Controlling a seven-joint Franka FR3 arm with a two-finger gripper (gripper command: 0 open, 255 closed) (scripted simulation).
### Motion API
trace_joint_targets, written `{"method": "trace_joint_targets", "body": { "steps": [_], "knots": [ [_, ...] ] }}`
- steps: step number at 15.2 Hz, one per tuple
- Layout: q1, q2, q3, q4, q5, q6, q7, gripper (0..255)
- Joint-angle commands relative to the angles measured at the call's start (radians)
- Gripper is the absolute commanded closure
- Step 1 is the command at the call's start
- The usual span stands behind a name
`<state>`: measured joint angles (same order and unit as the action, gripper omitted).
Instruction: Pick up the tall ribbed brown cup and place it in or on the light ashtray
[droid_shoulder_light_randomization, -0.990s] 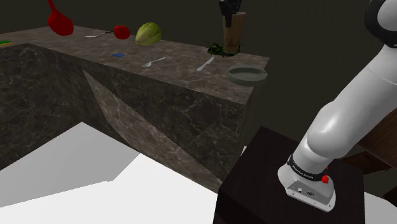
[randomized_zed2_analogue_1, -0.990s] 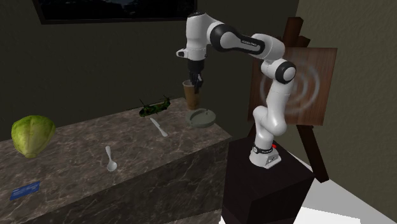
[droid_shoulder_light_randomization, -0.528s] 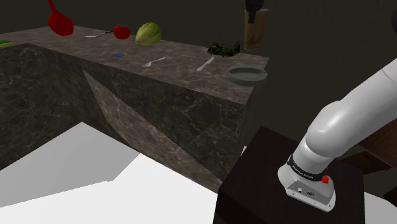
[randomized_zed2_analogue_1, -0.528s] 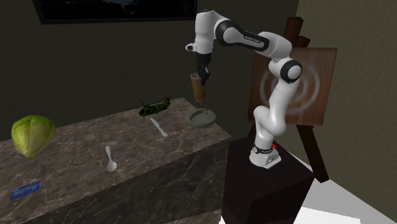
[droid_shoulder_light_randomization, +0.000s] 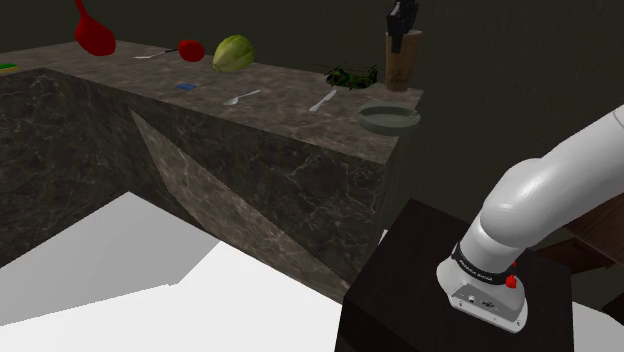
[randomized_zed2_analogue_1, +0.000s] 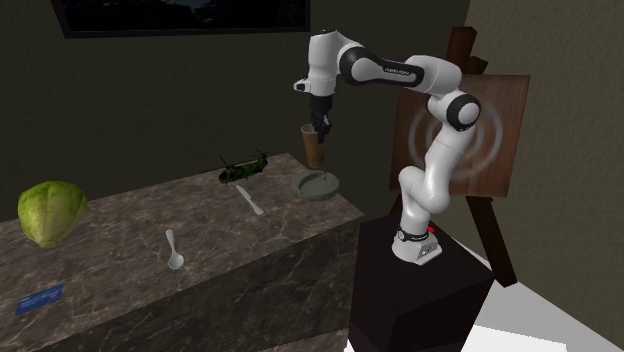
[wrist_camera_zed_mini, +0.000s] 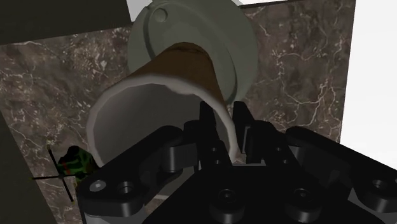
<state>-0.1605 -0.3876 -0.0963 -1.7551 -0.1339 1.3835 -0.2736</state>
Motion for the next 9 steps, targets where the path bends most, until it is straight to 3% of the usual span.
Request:
{"method": "trace_joint_targets", "body": {
  "steps": [1,9],
  "knots": [
    [0.000,-0.015,0.001,-0.045,-0.001,0.030,0.005,255],
    [-0.001,-0.058,-0.002,-0.195,-0.004,0.137,0.017,255]
  ]
}}
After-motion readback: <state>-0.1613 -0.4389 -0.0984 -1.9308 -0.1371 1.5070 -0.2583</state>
